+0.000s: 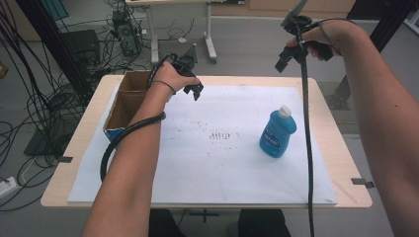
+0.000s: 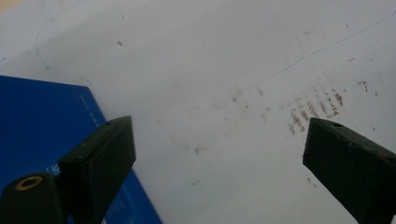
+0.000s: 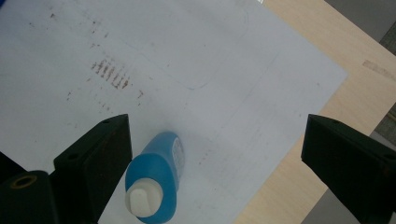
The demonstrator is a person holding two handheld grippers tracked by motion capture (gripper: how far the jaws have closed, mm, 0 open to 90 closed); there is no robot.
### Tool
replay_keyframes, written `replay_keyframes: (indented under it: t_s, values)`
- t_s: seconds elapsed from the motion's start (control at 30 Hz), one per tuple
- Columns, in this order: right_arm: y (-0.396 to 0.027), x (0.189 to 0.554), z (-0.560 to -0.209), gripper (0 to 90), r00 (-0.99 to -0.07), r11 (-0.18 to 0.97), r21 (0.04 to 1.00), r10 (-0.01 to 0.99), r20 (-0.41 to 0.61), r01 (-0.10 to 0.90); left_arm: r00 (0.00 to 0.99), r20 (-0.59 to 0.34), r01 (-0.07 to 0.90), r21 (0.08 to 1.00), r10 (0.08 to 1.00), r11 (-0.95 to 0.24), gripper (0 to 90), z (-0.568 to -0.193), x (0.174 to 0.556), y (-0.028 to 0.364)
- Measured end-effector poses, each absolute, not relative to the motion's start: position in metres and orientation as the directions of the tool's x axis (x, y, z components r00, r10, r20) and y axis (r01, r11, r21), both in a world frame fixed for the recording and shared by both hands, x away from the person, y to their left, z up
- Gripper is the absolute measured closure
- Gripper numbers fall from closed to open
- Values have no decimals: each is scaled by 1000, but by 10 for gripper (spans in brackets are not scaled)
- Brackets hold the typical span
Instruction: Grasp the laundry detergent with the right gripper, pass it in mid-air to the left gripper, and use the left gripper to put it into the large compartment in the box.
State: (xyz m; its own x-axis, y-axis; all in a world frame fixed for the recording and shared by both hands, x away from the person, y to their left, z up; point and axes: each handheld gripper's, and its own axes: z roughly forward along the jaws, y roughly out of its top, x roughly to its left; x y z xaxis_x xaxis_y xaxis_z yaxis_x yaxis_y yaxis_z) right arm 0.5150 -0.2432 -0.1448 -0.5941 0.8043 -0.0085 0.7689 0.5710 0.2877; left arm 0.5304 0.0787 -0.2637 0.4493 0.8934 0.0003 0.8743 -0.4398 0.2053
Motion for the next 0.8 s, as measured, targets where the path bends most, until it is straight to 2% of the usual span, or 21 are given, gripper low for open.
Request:
replay_keyframes:
  t_s: [0.8]
  values:
    - [-252, 505, -141, 85, -589, 558, 318, 808, 5, 767, 447, 4, 873, 215, 895, -437, 97, -254, 526, 78]
